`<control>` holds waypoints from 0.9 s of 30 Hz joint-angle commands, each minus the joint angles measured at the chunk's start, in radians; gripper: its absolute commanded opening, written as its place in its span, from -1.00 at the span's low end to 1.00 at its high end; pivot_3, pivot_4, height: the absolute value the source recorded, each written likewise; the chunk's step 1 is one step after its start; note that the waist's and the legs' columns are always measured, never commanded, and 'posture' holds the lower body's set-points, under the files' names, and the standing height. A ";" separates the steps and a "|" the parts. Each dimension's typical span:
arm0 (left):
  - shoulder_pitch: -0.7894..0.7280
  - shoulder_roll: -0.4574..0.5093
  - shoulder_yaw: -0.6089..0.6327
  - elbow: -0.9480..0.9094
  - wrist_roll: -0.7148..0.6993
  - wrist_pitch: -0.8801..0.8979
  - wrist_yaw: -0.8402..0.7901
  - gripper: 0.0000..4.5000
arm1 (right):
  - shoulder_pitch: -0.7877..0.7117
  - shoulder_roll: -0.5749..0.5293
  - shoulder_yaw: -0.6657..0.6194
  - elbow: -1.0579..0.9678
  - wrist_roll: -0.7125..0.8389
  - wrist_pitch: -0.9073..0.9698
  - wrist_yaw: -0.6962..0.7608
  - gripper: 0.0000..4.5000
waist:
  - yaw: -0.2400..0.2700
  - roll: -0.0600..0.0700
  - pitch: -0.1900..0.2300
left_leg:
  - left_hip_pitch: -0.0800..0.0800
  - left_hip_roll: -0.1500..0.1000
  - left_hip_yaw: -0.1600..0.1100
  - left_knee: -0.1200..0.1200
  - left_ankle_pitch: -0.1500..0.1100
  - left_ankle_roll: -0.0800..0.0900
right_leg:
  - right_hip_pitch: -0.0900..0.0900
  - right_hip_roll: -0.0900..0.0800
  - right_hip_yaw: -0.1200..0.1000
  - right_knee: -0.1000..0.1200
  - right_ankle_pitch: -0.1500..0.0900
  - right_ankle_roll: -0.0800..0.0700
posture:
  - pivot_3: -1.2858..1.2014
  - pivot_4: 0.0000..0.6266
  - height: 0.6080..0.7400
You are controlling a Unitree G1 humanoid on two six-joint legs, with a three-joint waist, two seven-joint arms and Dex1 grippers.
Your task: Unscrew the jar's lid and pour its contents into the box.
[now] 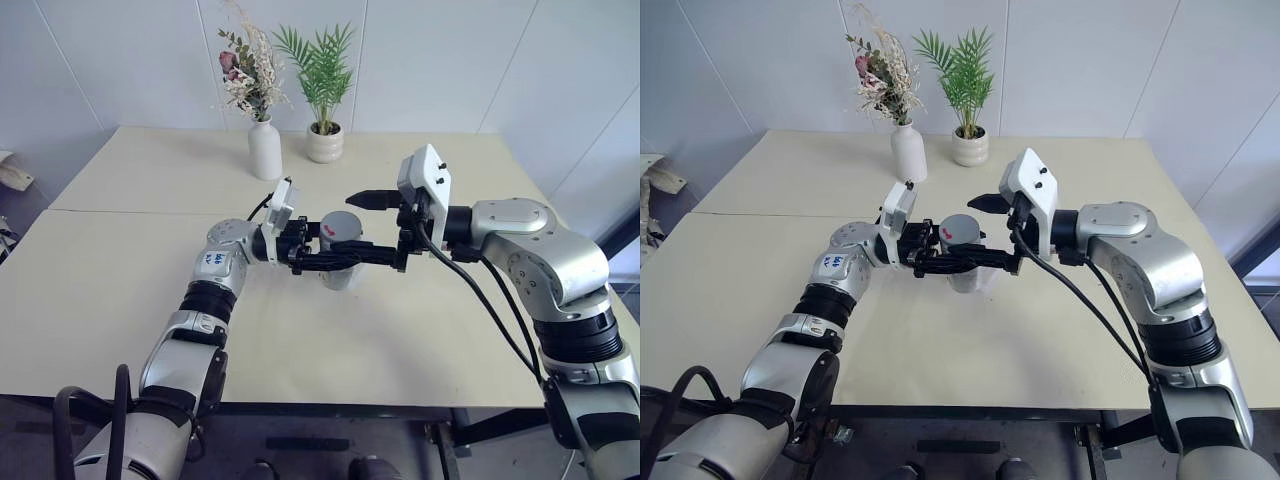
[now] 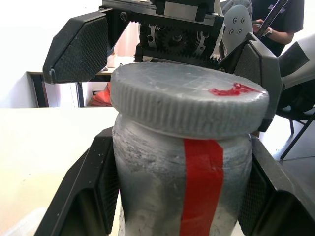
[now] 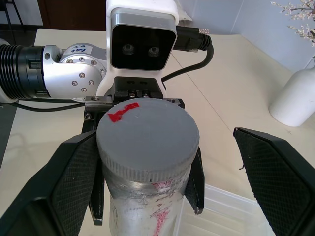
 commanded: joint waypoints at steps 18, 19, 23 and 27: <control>-0.022 0.002 0.005 -0.022 -0.008 -0.010 -0.041 0.15 | 0.060 -0.093 -0.085 -0.093 0.039 0.053 -0.012 0.99 | 0.001 0.000 0.000 | 0.000 0.000 0.000 0.000 0.000 0.000 | 0.000 0.000 0.000 0.000 0.000 0.000 | 0.03 -0.52 1.00; -0.022 0.002 0.005 -0.022 -0.008 -0.010 -0.041 0.15 | 0.069 -0.097 -0.087 -0.107 0.048 0.062 -0.007 0.99 | 0.001 0.000 0.000 | 0.000 0.000 0.000 0.000 0.000 0.000 | 0.000 0.000 0.000 0.000 0.000 0.000 | 0.03 -0.52 1.00; -0.026 0.001 0.005 -0.012 -0.006 -0.013 -0.041 0.15 | 0.085 -0.100 -0.095 -0.142 0.080 0.086 0.000 0.99 | 0.000 0.000 0.000 | 0.000 0.000 0.000 0.000 0.000 0.000 | 0.000 0.000 0.000 0.000 0.000 0.000 | 0.03 -0.52 1.00; -0.030 -0.001 0.005 0.000 -0.003 -0.021 -0.041 0.15 | 0.078 -0.084 -0.101 -0.152 0.099 0.099 -0.010 0.99 | 0.000 0.000 0.000 | 0.000 0.000 0.000 0.000 0.000 0.000 | 0.000 0.000 0.000 0.000 0.000 0.000 | 0.03 -0.52 1.00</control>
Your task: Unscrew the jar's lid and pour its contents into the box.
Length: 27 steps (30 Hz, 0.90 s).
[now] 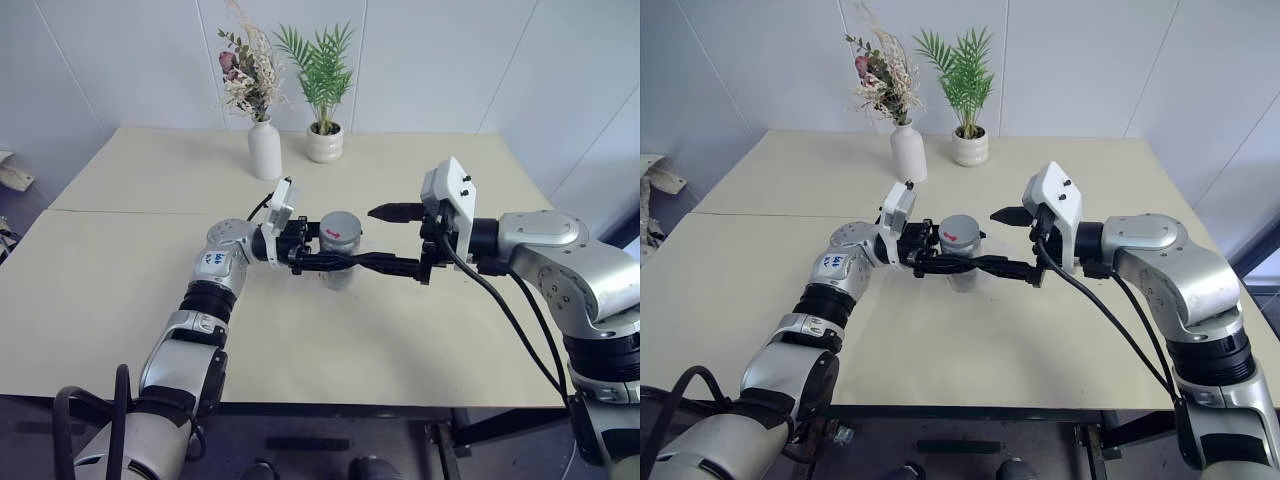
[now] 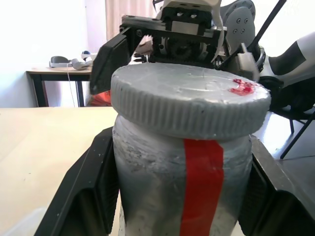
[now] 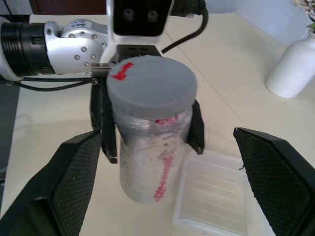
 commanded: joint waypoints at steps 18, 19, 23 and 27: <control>-0.032 -0.018 0.003 0.019 -0.006 -0.036 -0.055 0.15 | -0.102 0.112 -0.008 0.066 0.004 -0.039 -0.035 0.99 | 0.000 0.000 0.000 | 0.000 0.000 0.000 0.001 0.000 0.000 | 0.000 0.000 0.000 0.001 0.000 0.000 | 0.03 -0.52 1.00; -0.033 -0.018 0.002 0.019 -0.005 -0.037 -0.056 0.15 | -0.105 0.116 -0.007 0.067 0.005 -0.037 -0.033 0.99 | 0.000 0.000 0.000 | 0.000 0.000 0.000 0.001 0.000 0.000 | 0.000 0.000 0.000 0.001 0.000 0.000 | 0.03 -0.52 1.00; -0.033 -0.021 0.002 0.020 -0.006 -0.037 -0.055 0.15 | -0.111 0.134 -0.002 0.064 0.009 -0.027 -0.032 0.99 | 0.001 0.000 0.000 | 0.000 0.000 0.000 0.001 0.000 0.000 | 0.000 0.000 0.000 0.000 0.000 0.000 | 0.03 -0.52 1.00; -0.031 -0.024 0.001 0.018 -0.006 -0.039 -0.056 0.15 | -0.099 0.136 0.007 0.047 0.009 -0.017 -0.027 0.99 | 0.000 0.000 0.000 | 0.000 0.000 0.000 0.001 0.000 0.000 | 0.000 0.000 0.000 0.001 0.000 0.000 | 0.03 -0.52 1.00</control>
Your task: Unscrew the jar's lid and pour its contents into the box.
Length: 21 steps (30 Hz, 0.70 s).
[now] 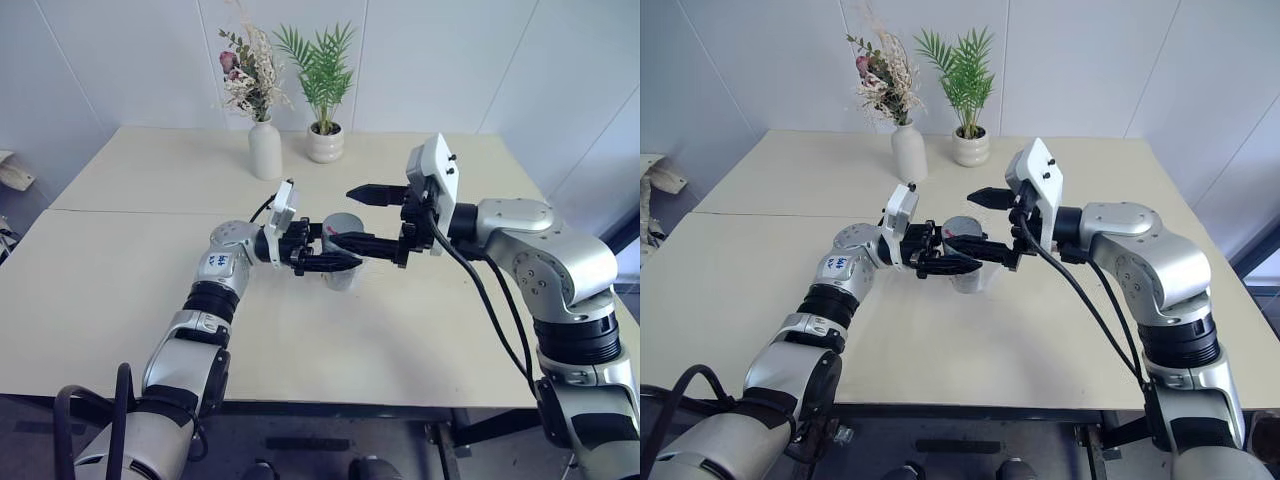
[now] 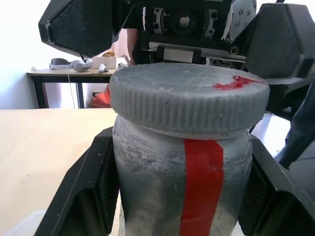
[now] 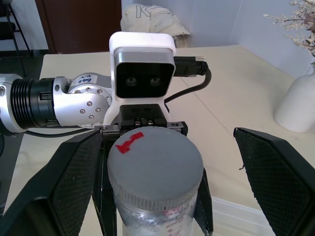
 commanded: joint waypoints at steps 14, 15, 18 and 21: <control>-0.028 -0.015 -0.004 -0.009 0.000 -0.023 -0.055 0.15 | -0.020 0.037 0.007 -0.035 0.021 0.002 -0.013 0.99 | 0.000 0.000 0.000 | 0.000 0.000 0.000 0.000 0.000 0.000 | 0.000 0.000 0.000 0.000 0.000 0.000 | 0.03 -0.52 1.00; -0.028 -0.016 -0.005 -0.010 0.000 -0.023 -0.055 0.15 | -0.021 0.039 0.008 -0.033 0.020 0.001 -0.013 0.99 | 0.000 0.000 0.000 | 0.000 0.000 0.000 0.000 0.000 0.000 | 0.000 0.000 0.000 0.000 0.000 0.000 | 0.03 -0.52 1.00; -0.026 -0.017 -0.007 -0.014 -0.001 -0.023 -0.056 0.15 | -0.025 0.045 0.011 -0.023 0.013 -0.004 -0.015 0.99 | 0.000 0.000 0.000 | 0.000 0.000 0.000 0.000 0.000 0.000 | 0.000 0.000 0.000 0.000 0.000 0.000 | 0.03 -0.52 1.00; -0.025 -0.016 -0.009 -0.011 -0.001 -0.026 -0.056 0.15 | -0.032 0.048 0.013 -0.014 0.009 -0.009 -0.014 0.99 | -0.001 0.000 0.000 | 0.000 0.000 0.000 0.000 0.000 0.000 | 0.000 0.000 0.000 0.000 0.000 0.000 | 0.03 -0.52 1.00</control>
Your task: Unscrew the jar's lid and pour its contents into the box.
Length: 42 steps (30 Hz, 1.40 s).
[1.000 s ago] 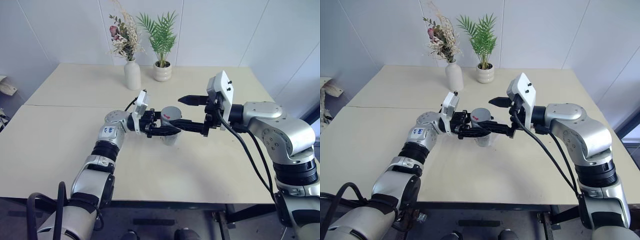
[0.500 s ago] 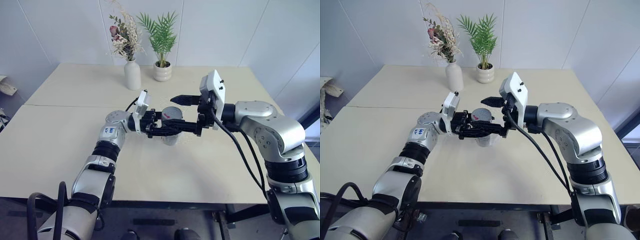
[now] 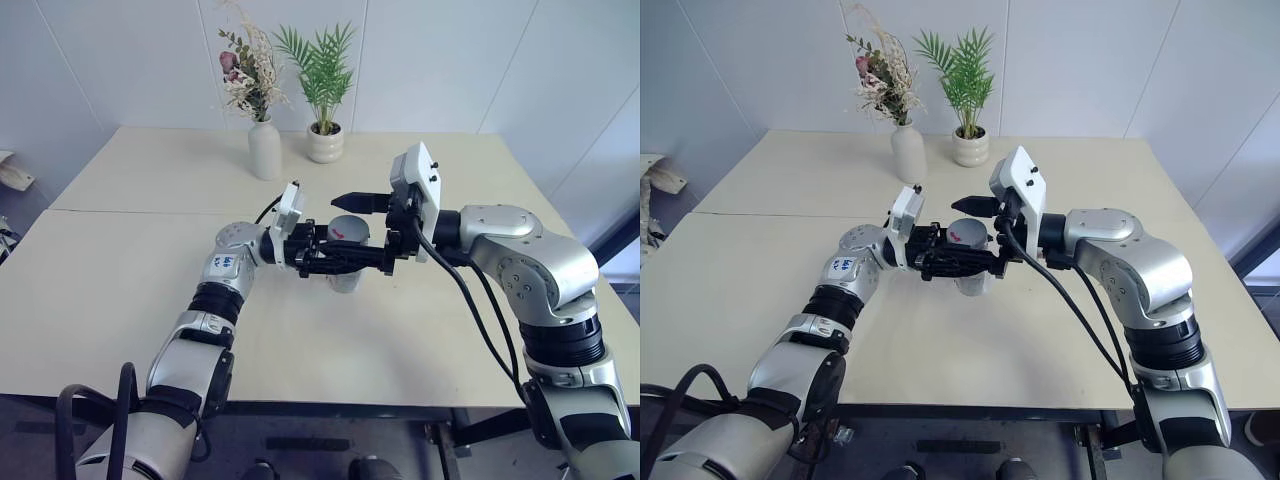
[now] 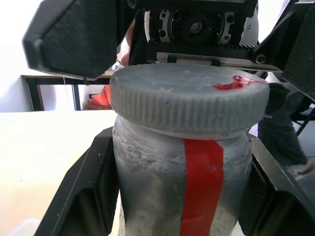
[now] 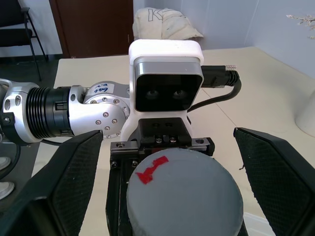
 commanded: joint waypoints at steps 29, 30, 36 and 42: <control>-0.019 0.002 0.004 -0.024 -0.005 -0.010 -0.051 0.15 | -0.011 -0.008 -0.003 -0.013 -0.010 -0.006 0.009 0.74 | 0.000 0.000 0.000 | 0.000 0.000 0.000 0.000 0.000 0.000 | 0.000 0.000 0.000 0.000 0.000 0.000 | 0.03 -0.52 1.00; -0.019 0.002 0.003 -0.024 -0.005 -0.010 -0.051 0.15 | -0.010 -0.008 -0.003 -0.012 -0.010 -0.006 0.010 0.62 | 0.000 0.000 0.000 | 0.000 0.000 0.000 0.000 0.000 0.000 | 0.000 0.000 0.000 0.000 0.000 0.000 | 0.03 -0.52 1.00; -0.020 0.002 0.005 -0.019 -0.004 -0.013 -0.050 0.15 | -0.010 -0.009 -0.001 -0.009 -0.017 -0.013 0.013 0.14 | 0.000 0.000 0.000 | 0.000 0.000 0.000 0.000 0.000 0.000 | 0.000 0.000 0.000 0.000 0.000 0.000 | 0.03 -0.52 1.00; -0.016 0.002 0.003 -0.018 -0.003 -0.013 -0.052 0.15 | -0.026 -0.015 -0.006 -0.002 -0.020 -0.021 0.023 0.14 | 0.000 0.000 0.000 | 0.000 0.000 0.000 0.000 0.000 0.000 | 0.000 0.000 0.000 0.000 0.000 0.000 | 0.03 -0.52 1.00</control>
